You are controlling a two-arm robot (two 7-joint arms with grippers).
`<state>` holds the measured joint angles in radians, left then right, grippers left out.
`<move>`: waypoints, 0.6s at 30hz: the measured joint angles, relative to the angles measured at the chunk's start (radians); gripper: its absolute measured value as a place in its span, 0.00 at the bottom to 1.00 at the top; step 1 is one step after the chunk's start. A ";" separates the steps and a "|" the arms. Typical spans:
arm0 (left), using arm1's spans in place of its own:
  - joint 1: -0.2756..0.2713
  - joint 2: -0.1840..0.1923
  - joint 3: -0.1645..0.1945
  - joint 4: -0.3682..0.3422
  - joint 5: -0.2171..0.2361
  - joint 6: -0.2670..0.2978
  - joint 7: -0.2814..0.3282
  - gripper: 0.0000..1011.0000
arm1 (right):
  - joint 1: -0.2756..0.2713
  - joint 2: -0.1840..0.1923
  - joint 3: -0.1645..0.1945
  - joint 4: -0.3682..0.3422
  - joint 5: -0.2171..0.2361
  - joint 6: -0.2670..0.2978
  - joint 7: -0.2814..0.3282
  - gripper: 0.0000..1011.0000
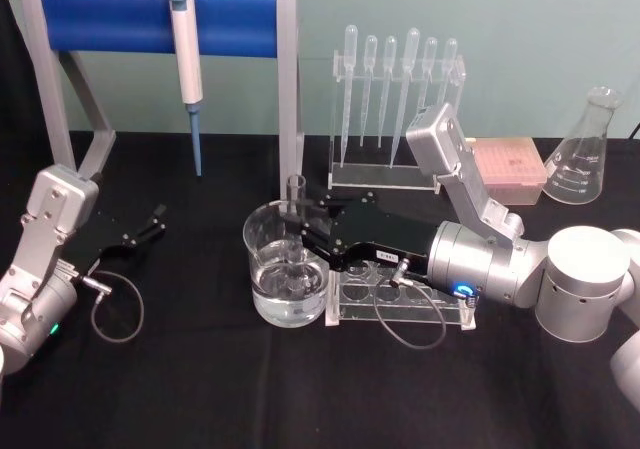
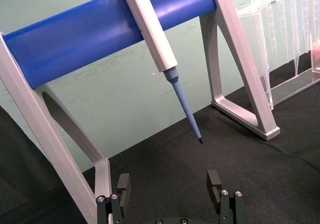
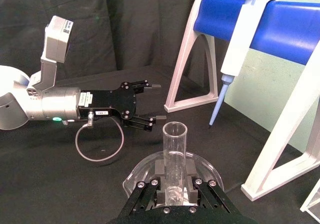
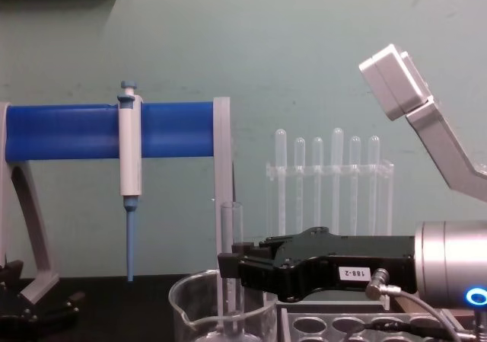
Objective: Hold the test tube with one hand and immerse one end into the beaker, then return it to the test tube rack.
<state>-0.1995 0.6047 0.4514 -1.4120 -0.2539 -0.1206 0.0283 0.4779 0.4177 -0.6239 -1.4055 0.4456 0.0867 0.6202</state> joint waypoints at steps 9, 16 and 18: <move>0.000 0.000 0.000 0.000 0.000 0.000 0.000 0.99 | 0.017 0.018 0.008 -0.048 0.012 0.020 0.016 0.24; 0.000 0.000 0.000 0.000 0.000 0.000 0.000 0.99 | 0.026 0.053 0.030 -0.124 0.045 0.037 0.026 0.24; 0.000 0.000 0.000 0.000 0.000 0.000 0.000 0.99 | 0.027 0.067 0.040 -0.154 0.058 0.041 0.026 0.24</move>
<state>-0.1995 0.6047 0.4514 -1.4120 -0.2539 -0.1205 0.0283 0.5052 0.4843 -0.5838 -1.5600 0.5038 0.1276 0.6463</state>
